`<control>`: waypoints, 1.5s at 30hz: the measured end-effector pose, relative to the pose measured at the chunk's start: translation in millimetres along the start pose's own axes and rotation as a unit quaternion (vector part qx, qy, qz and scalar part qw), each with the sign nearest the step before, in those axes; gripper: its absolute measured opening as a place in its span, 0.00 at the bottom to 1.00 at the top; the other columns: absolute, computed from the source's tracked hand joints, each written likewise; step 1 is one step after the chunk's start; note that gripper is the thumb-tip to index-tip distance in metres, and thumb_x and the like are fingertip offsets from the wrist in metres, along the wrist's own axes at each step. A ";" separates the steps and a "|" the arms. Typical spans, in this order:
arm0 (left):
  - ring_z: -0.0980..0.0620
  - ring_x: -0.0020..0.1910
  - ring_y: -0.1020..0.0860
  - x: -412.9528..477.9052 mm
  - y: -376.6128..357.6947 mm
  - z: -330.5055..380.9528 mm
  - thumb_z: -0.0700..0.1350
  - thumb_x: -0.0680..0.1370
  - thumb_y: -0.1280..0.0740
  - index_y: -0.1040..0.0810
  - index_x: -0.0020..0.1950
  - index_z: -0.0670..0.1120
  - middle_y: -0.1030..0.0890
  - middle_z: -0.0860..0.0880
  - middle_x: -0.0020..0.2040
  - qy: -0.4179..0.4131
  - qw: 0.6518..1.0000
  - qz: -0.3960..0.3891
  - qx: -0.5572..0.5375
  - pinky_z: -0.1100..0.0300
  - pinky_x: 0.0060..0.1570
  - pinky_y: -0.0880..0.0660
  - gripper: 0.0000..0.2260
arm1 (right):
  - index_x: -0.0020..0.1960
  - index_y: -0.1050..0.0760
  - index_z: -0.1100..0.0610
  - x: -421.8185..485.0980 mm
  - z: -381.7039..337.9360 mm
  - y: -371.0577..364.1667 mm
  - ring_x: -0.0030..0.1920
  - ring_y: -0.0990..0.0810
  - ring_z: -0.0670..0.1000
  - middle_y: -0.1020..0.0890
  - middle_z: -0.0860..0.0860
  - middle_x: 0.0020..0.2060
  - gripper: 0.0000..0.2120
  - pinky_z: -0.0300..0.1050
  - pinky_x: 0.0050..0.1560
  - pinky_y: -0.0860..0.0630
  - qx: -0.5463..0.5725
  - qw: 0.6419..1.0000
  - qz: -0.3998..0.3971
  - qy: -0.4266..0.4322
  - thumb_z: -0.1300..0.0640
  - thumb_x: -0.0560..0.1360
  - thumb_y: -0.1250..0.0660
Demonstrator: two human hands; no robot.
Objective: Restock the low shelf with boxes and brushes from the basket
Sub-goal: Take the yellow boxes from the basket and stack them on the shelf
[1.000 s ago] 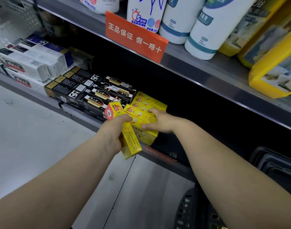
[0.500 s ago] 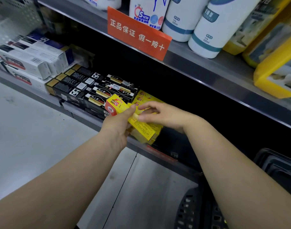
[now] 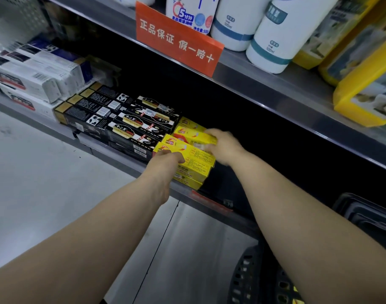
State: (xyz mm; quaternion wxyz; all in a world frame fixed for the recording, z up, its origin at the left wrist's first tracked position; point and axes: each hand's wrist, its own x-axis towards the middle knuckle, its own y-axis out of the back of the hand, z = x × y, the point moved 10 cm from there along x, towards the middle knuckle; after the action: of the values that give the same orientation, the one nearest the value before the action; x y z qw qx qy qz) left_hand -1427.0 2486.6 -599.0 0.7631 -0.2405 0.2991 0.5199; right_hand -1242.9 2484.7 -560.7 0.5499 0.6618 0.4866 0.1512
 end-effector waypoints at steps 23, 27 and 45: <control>0.54 0.42 0.24 -101.9 -82.8 65.4 0.38 0.75 0.35 0.21 0.47 0.50 0.20 0.49 0.44 -0.241 0.953 -0.139 0.122 0.65 0.42 0.31 0.08 | 0.50 0.22 0.59 -118.7 4.3 87.9 0.41 0.23 0.47 0.20 0.52 0.40 0.08 0.31 0.38 0.28 0.222 0.974 0.029 0.028 0.66 0.76 0.37; 0.55 0.45 0.21 -161.6 -134.3 60.7 0.37 0.73 0.35 0.21 0.44 0.50 0.18 0.52 0.43 -0.356 0.872 -0.228 0.246 0.63 0.50 0.26 0.08 | 0.46 0.22 0.54 -196.4 45.8 120.8 0.40 0.19 0.43 0.16 0.48 0.38 0.12 0.36 0.44 0.23 0.327 0.944 0.042 0.019 0.66 0.79 0.42; 0.60 0.52 0.26 -277.5 -236.1 -44.4 0.49 0.78 0.39 0.25 0.55 0.55 0.23 0.59 0.51 -0.493 0.569 -0.325 0.572 0.60 0.51 0.27 0.08 | 0.69 0.40 0.58 -318.4 234.1 -76.0 0.46 0.26 0.50 0.27 0.52 0.54 0.31 0.42 0.41 0.28 0.252 0.925 -0.119 -0.258 0.40 0.75 0.37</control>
State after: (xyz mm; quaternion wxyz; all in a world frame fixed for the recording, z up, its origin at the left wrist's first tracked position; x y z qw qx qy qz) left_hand -1292.7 2195.0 -421.1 0.8883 0.4590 0.0135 -0.0047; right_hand -1260.1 2084.8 -602.4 0.4852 0.7318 0.4253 -0.2193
